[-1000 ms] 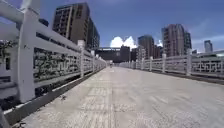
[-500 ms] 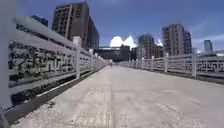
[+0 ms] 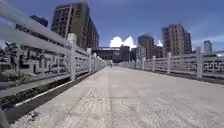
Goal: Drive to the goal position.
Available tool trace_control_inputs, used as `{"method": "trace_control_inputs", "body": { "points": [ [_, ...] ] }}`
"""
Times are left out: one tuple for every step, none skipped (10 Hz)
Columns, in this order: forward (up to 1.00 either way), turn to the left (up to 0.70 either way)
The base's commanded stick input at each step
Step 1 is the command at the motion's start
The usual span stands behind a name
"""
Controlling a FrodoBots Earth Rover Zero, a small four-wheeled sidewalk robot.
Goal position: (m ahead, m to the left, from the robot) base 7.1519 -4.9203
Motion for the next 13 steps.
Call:
{"method": "trace_control_inputs", "body": {
  "points": [
    [0.70,0.00],
    [0.70,0.00],
    [0.70,0.00],
    [0.70,0.00],
    [0.70,0.00],
    [0.70,0.00],
    [0.70,0.00],
    [0.70,0.00],
    [0.70,0.00],
    [0.70,0.00],
    [0.70,0.00],
    [0.70,0.00],
    [0.70,0.00]
  ]
}}
